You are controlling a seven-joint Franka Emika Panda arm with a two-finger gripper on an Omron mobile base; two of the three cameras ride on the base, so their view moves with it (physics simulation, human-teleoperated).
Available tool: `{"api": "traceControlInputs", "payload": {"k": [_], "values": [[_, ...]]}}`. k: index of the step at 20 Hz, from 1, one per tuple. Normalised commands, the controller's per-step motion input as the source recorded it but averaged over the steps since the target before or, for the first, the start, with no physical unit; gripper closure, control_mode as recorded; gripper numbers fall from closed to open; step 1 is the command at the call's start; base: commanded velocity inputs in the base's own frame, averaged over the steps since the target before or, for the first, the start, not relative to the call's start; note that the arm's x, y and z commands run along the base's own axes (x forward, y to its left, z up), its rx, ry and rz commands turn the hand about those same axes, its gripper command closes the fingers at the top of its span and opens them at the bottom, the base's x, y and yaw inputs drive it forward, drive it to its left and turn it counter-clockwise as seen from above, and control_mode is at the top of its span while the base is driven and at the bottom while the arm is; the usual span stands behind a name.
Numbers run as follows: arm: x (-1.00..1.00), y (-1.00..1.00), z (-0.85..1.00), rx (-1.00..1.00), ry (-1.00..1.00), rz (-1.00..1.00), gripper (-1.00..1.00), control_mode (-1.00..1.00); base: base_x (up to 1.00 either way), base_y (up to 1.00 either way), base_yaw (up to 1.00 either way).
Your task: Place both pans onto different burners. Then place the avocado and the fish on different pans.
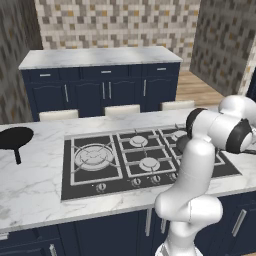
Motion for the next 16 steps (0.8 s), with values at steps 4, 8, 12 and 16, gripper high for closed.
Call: {"api": "traceControlInputs", "payload": {"k": [4, 8, 12, 16], "values": [[-0.05, -0.16, -0.08, -0.16, 0.00, -0.21, -1.00, -1.00, 0.00, 0.00, 0.00], [-0.08, -0.25, -0.05, -0.14, -0.01, -0.19, -1.00, -1.00, 0.00, 0.00, 0.00], [0.00, -0.43, 0.00, -0.08, -0.02, -0.14, -1.00, -1.00, 0.00, 0.00, 0.00], [-0.11, -0.49, 0.00, 0.00, -0.05, -0.18, -1.00, -1.00, 0.00, 0.00, 0.00]]}}
